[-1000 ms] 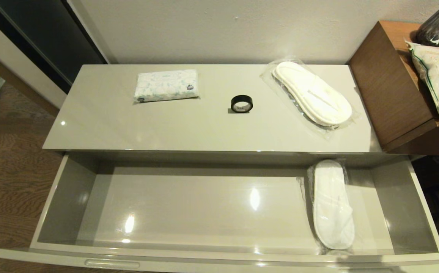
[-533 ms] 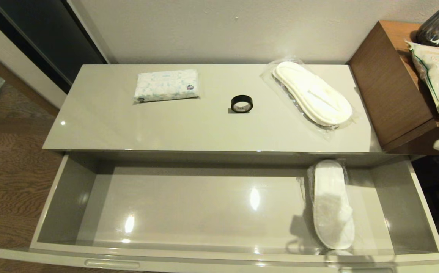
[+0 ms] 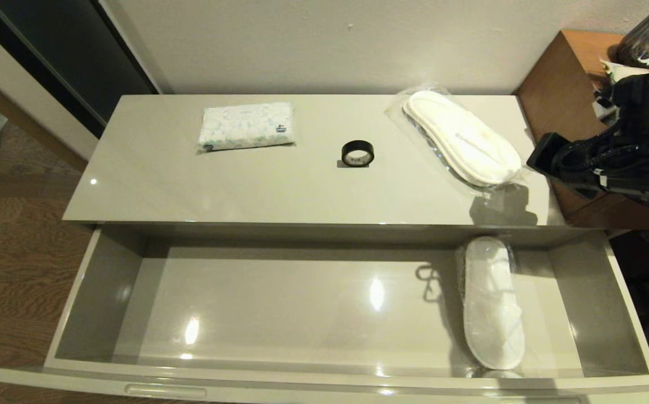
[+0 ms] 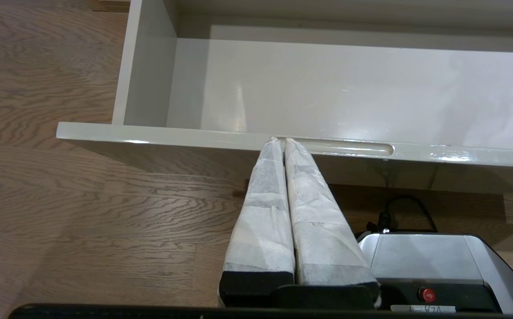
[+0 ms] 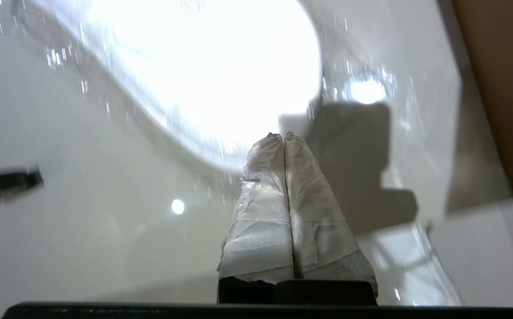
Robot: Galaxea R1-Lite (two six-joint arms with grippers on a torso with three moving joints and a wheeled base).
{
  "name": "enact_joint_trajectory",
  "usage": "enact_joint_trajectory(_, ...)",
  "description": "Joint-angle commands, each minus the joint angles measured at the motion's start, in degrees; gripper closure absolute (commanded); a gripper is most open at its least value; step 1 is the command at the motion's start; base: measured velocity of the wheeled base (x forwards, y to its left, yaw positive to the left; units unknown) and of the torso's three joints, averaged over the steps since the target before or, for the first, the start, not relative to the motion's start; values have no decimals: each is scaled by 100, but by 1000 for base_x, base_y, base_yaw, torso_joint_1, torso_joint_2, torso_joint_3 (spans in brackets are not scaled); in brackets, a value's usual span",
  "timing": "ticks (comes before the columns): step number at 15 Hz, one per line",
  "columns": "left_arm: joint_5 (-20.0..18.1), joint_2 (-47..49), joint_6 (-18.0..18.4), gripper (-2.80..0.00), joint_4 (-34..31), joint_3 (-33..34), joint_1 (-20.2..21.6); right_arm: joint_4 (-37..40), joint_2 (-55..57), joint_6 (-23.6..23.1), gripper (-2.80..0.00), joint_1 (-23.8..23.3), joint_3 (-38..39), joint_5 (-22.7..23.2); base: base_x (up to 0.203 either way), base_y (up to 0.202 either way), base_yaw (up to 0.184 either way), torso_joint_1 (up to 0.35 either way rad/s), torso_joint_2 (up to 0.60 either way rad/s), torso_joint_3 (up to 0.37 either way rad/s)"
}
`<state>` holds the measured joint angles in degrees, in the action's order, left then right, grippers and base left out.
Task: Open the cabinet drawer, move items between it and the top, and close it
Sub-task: Pick up the disposable slippers on the table
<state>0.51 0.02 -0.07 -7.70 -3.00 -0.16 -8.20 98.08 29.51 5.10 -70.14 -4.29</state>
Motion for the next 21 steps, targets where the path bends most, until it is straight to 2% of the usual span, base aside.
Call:
enact_joint_trajectory(1,2,-2,-1,0,-3,1,-2,-376,466,12,0,31,-172,-2,0,0,0,0,0,0)
enact_joint_trajectory(20,2,-2,-1,0,-3,1,-2,-331,619,38,0,61,-225,6,0,0,0,0,0,0)
enact_joint_trajectory(21,2,-2,-1,0,-3,1,-10,-236,590,-21,-280,77,-221,-35,0,0,0,0,0,0)
